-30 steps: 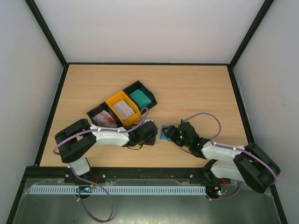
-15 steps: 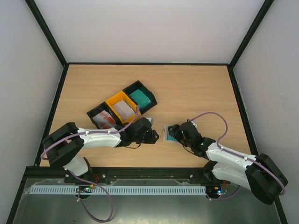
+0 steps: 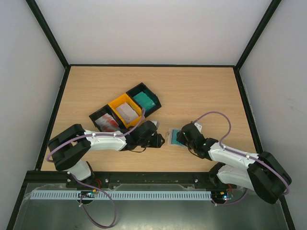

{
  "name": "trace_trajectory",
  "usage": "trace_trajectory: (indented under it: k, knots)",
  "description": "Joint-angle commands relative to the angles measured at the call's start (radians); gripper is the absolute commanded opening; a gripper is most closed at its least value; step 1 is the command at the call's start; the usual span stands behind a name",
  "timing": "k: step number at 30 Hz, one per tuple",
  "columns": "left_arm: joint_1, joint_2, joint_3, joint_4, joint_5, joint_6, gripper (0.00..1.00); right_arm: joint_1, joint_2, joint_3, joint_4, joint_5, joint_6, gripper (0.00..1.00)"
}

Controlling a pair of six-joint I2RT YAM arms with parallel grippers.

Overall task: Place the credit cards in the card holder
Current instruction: Insert the credit card into the card holder.

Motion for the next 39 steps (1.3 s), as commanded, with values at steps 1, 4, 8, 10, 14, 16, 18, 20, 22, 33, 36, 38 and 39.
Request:
trace_trajectory:
  k: [1,4,8,10,14,16,18,20,22,33,36,38,39]
  knots:
    - [0.007,0.058,0.051,0.012,0.005,0.007,0.45,0.005,0.052,0.031,-0.03,0.033,-0.039,0.48]
    - [0.008,0.092,0.077,0.006,0.007,0.009,0.45,0.005,0.074,0.034,-0.023,0.022,-0.046,0.48]
    - [0.007,0.132,0.102,0.004,0.015,0.01,0.44,0.005,0.078,0.031,0.003,-0.011,-0.06,0.41]
    - [0.007,0.152,0.124,-0.023,-0.006,-0.003,0.42,0.005,0.083,0.034,0.002,-0.017,-0.072,0.37]
    - [0.007,0.188,0.161,-0.063,-0.049,-0.009,0.39,0.005,0.099,0.047,-0.009,-0.017,-0.098,0.32]
    - [0.006,0.206,0.177,-0.069,-0.052,-0.006,0.39,0.005,0.108,0.047,-0.005,-0.029,-0.108,0.29]
    - [0.006,0.226,0.194,-0.074,-0.049,-0.003,0.38,0.005,0.116,0.049,0.005,-0.041,-0.119,0.26]
    - [0.007,0.242,0.205,-0.072,-0.043,-0.003,0.37,0.005,0.122,0.053,0.008,-0.054,-0.129,0.22]
    - [0.006,0.253,0.21,-0.073,-0.041,-0.004,0.36,0.006,0.123,0.055,0.013,-0.061,-0.137,0.21]
    - [0.006,0.289,0.227,-0.079,-0.047,0.0,0.35,0.005,0.132,0.058,0.077,-0.152,-0.179,0.15]
    - [0.006,0.289,0.226,-0.084,-0.053,0.001,0.34,0.006,0.146,0.063,0.09,-0.169,-0.197,0.15]
    - [0.005,0.287,0.226,-0.088,-0.06,0.003,0.34,0.005,0.167,0.067,0.101,-0.184,-0.207,0.15]
    - [0.006,0.287,0.226,-0.091,-0.062,0.004,0.34,0.005,0.178,0.069,0.108,-0.192,-0.21,0.15]
